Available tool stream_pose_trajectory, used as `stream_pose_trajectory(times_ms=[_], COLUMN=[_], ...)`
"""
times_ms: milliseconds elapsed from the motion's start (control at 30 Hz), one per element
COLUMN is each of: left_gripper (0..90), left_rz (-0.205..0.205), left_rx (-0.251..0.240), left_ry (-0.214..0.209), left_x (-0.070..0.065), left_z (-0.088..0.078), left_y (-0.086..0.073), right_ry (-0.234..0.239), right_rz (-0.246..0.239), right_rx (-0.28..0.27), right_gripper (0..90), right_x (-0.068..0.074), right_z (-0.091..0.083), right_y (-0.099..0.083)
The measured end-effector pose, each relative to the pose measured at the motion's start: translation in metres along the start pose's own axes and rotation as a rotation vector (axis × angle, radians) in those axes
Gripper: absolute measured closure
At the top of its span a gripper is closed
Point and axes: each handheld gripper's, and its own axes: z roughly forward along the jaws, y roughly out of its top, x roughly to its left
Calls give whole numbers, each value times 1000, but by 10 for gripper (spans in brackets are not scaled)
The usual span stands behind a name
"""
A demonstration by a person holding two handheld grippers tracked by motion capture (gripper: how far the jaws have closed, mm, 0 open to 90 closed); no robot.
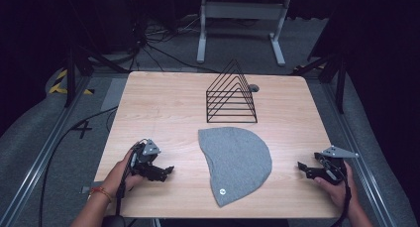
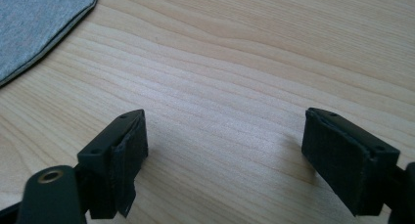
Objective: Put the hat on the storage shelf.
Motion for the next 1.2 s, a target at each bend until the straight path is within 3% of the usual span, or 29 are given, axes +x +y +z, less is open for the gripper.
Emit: stream_pose_trajectory(times_ms=[133,333,467,533,600,667,733,833,1000,1067,1100,1133,1167,1200], left_gripper=[0,5,58,199,205,227,310,367,466,491,499,499,503,520], left_rz=[3,89,133,166,165,170,182,206,262,281,292,283,297,308], left_rx=[0,2,43,31,30,7,-17,-16,-15,-23,-20,-28,-31,-31], left_ry=[-4,-67,-110,-136,-144,-140,-148,-158,-200,-201,-206,-216,-210,-204], left_x=[4,14,19,19,18,15,13,9,-3,-7,-8,-10,-11,-14], left_z=[1,0,-3,-4,-2,-1,0,7,26,33,37,41,45,49], left_y=[2,1,7,11,17,23,34,49,80,90,96,101,106,110], right_ry=[0,0,15,64,109,121,152,240,351,391,426,426,443,473], right_rz=[-1,0,-4,-5,-25,-25,-58,-60,-203,-238,-281,-281,-297,-344], right_rx=[0,0,-5,-17,-63,-74,-82,-83,-74,-65,-53,-53,-45,-38], right_gripper=[175,196,316,368,487,528,610,698,809,833,847,847,856,877], right_x=[0,0,0,-1,4,8,18,38,91,108,126,126,136,153], right_z=[0,0,-3,-5,-11,-12,-15,-16,-10,-5,1,1,5,10], right_y=[0,0,0,1,8,10,17,27,45,48,50,50,52,53])
